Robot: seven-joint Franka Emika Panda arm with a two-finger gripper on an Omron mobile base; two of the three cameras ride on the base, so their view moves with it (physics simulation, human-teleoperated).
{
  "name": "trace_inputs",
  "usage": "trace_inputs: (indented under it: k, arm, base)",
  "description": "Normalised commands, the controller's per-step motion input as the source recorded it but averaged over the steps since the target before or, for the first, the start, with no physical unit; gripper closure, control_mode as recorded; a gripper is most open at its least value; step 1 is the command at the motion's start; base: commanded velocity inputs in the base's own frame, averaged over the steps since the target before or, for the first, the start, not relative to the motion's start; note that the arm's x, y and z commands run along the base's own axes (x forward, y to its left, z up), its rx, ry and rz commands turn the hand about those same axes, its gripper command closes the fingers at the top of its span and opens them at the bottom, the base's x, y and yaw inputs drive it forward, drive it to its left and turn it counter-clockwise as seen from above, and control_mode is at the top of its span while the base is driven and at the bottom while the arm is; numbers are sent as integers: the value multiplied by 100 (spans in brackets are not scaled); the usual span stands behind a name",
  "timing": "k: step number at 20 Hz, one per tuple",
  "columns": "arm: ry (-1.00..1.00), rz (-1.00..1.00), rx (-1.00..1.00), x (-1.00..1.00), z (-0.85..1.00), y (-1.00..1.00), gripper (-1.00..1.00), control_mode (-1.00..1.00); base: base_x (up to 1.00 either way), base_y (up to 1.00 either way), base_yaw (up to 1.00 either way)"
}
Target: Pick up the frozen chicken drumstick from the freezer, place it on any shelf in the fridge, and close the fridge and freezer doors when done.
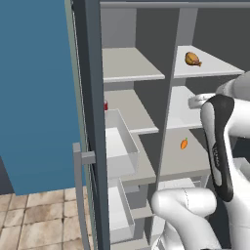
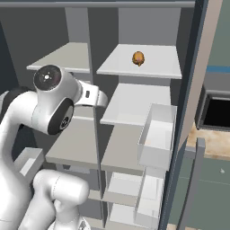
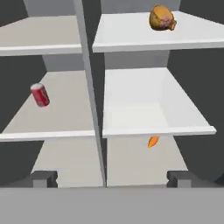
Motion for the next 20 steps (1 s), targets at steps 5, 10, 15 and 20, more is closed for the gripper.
trace_inputs:
  k: [5, 10, 15, 20]
  arm:
    - [31, 9, -2, -4, -57, 64, -100, -100]
    - [4, 4, -4, 1, -6, 9, -100, -100]
    - [0, 0, 0, 0, 0, 0, -100, -100]
    - [0, 0, 0, 0, 0, -15, -100, -100]
  base:
    - [0, 0, 0]
    - [0, 0, 0]
    - [0, 0, 0]
    - [0, 0, 0]
